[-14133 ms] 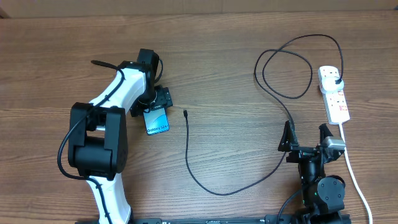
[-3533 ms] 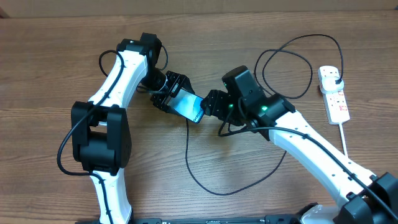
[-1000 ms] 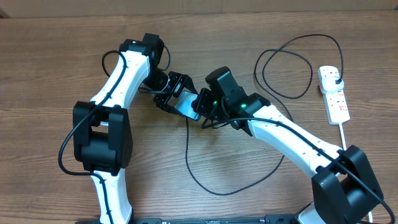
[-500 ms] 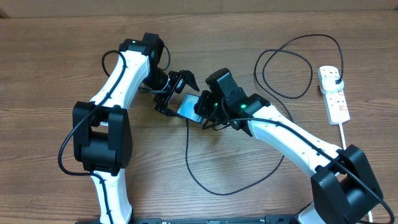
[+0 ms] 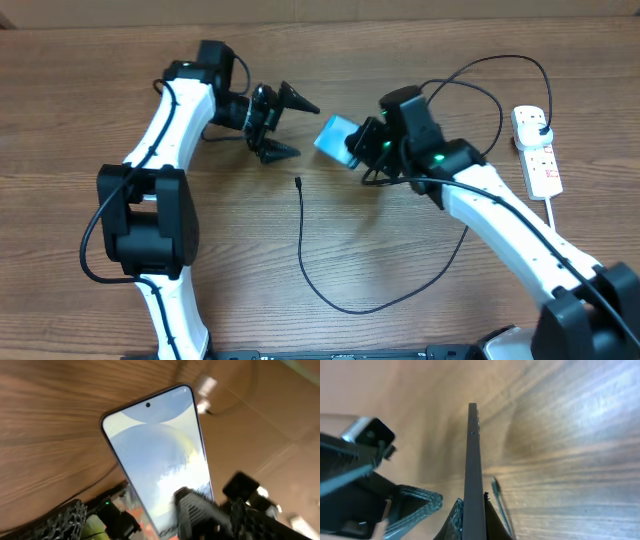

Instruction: Plug charger to phone and switch on socket

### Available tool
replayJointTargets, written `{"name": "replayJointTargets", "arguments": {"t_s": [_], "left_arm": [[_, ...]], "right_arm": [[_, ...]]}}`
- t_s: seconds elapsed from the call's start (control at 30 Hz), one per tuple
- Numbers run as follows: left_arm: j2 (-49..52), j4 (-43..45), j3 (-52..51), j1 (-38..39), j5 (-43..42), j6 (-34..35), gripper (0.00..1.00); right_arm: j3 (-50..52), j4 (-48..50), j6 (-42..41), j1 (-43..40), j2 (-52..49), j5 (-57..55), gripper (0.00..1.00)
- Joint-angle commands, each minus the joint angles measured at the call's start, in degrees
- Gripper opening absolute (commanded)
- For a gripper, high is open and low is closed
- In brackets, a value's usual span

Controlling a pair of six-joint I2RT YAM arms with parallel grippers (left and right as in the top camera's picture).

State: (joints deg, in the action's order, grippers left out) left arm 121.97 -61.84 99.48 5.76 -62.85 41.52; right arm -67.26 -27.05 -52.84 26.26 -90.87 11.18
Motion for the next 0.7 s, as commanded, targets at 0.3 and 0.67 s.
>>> {"name": "replayJointTargets", "arguments": {"t_s": [0.3,0.67], "left_arm": [[-0.4,13.8,1.2,-0.1,-21.9,-4.3,0.89],[-0.4,36.0,1.2,-0.1,-17.9,20.6,0.85]], "right_arm": [[-0.3,15.0,-14.0,-3.6,7.4,1.4,0.04],[-0.3,22.3,-28.8,-1.4,5.9,-7.2,0.04]]}}
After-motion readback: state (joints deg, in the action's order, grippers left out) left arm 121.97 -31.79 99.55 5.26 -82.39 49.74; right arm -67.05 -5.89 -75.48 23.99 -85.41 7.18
